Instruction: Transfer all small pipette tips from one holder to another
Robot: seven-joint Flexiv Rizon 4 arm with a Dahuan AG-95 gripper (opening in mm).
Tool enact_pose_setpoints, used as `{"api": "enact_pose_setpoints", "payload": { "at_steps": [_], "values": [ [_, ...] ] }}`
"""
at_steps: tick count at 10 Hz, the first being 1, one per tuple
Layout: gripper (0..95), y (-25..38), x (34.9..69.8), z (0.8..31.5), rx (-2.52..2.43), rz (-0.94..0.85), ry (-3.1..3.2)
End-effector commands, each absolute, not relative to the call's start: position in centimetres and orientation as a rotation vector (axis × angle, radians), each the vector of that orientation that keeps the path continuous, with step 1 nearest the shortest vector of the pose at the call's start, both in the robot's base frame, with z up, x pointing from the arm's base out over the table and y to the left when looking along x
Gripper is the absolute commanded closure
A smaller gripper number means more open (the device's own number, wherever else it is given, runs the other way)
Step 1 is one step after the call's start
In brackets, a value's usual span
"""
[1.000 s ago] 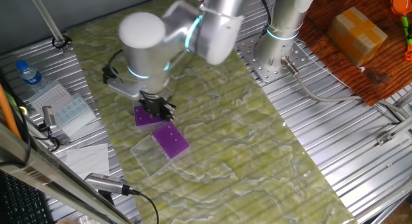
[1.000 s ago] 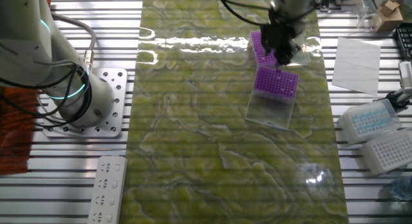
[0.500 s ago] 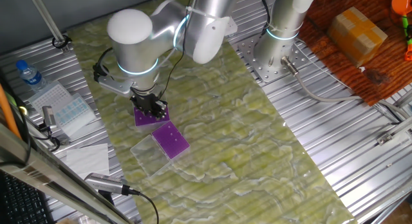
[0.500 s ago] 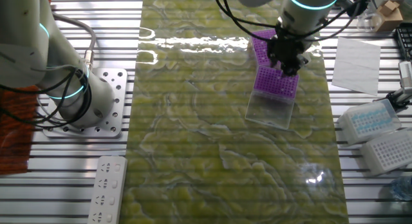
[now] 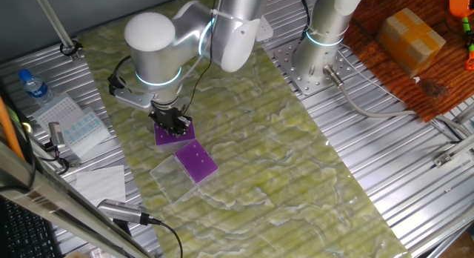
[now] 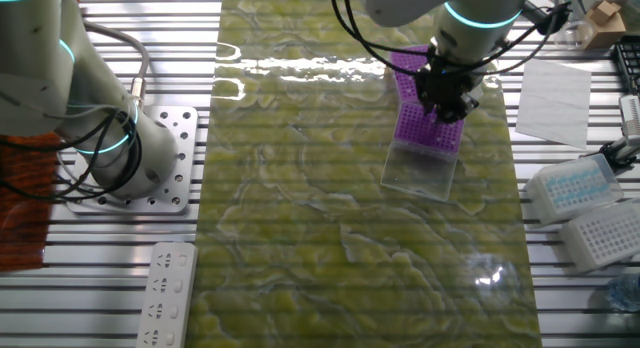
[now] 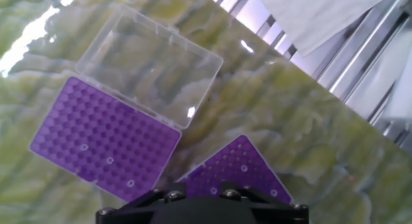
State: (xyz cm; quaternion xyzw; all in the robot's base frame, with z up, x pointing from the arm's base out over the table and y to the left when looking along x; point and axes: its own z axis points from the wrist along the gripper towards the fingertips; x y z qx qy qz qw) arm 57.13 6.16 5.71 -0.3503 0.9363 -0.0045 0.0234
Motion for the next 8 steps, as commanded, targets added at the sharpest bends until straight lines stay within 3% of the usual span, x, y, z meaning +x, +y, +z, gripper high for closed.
{"api": "enact_pose_setpoints", "payload": {
  "at_steps": [1,2,3,8],
  "values": [
    [76.0,6.12,57.27,5.46,-1.088,-0.014,2.890],
    [76.0,6.10,57.29,5.31,-1.091,-0.014,2.885],
    [95.0,6.08,57.30,5.20,-1.094,-0.014,2.882],
    [95.0,6.07,57.24,5.68,-1.093,-0.006,2.894]
  ]
}}
